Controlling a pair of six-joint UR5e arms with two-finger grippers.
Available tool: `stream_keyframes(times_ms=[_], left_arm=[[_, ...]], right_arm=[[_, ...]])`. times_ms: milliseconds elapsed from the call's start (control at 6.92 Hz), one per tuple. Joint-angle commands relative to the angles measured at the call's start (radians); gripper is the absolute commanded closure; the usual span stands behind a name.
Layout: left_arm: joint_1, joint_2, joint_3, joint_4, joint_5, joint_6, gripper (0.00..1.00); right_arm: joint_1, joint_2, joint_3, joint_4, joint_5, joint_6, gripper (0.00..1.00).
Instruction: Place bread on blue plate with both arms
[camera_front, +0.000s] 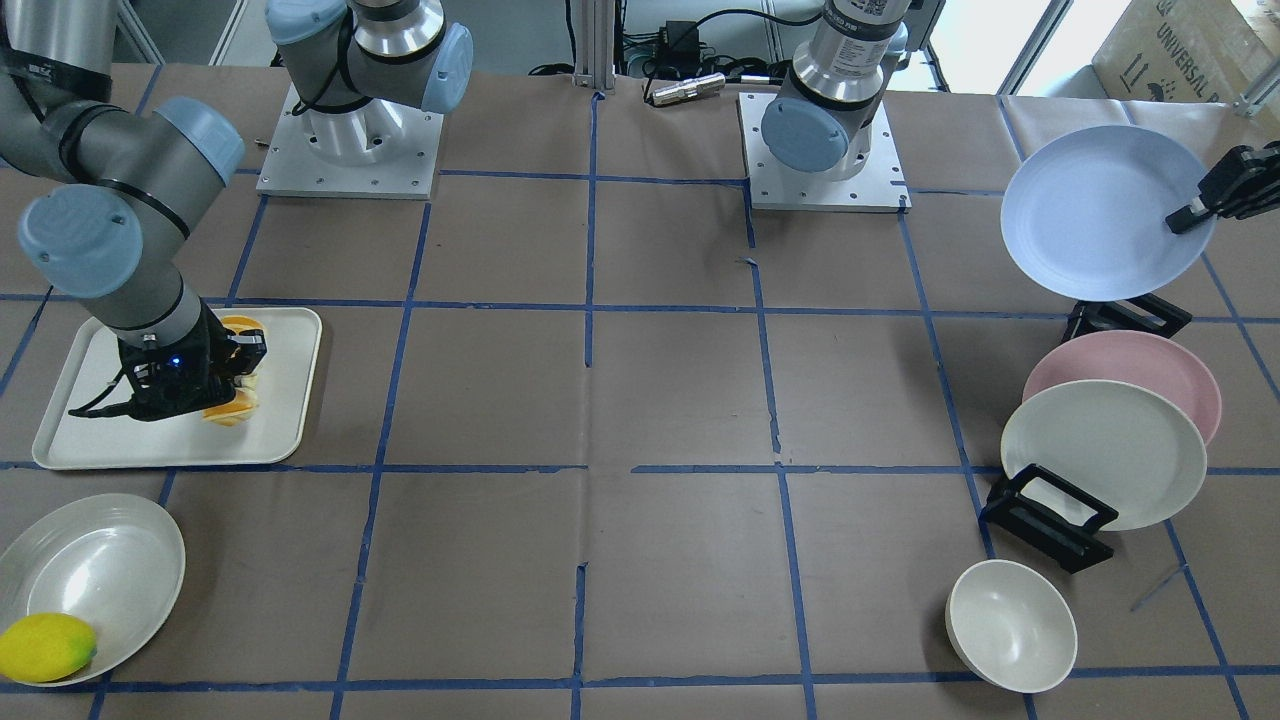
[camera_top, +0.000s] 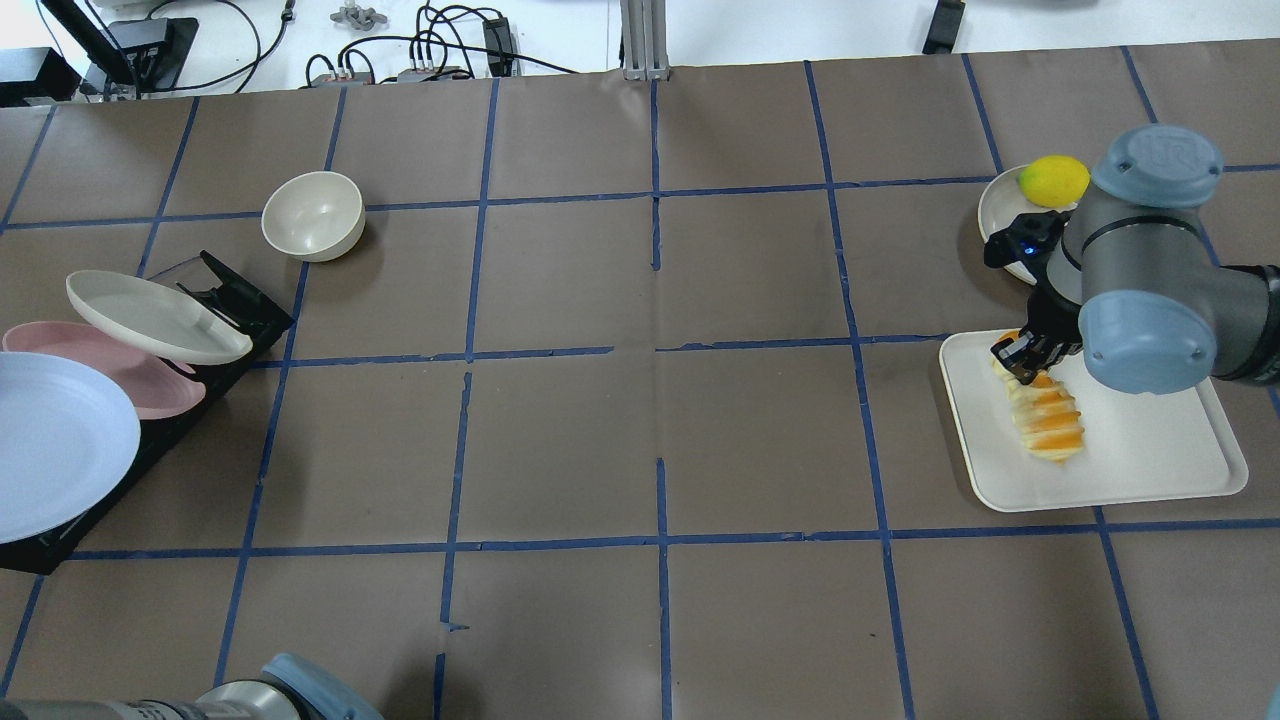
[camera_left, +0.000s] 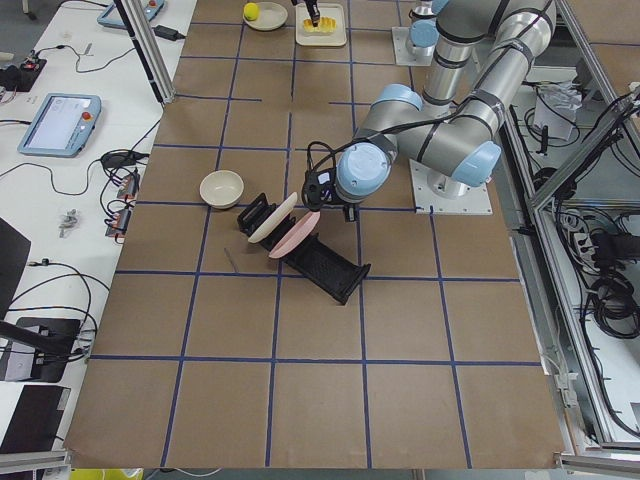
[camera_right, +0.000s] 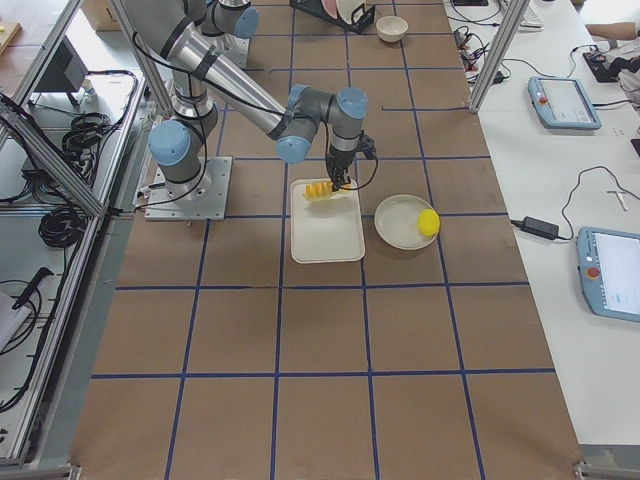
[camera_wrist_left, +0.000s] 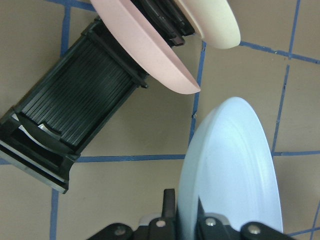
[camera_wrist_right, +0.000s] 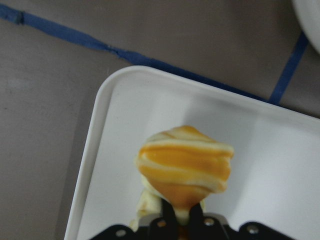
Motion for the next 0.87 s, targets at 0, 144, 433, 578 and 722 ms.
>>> stream_keyframes(times_ms=[0,144,433,578,722], left_arm=[[-0.170,0.010,-0.023,0.012,-0.035,-0.156,1.00],[-0.284,0.009,-0.039,0.059,-0.037,-0.294,1.00],[-0.515,-0.009,-0.092,0.228,-0.035,-0.635,1.00],[-0.621,-0.016,-0.112,0.321,-0.037,-0.804,1.00],[-0.709,-0.025,-0.133,0.396,-0.040,-0.943,1.00]], right_arm=[[0.034,-0.054,-0.188,0.213,0.002,0.085,0.91],[0.078,-0.054,-0.278,0.307,0.002,0.124,0.90],[0.167,-0.060,-0.307,0.395,0.016,0.297,0.91],[0.224,-0.062,-0.304,0.408,0.029,0.376,0.92],[0.264,-0.062,-0.304,0.424,0.037,0.445,0.92]])
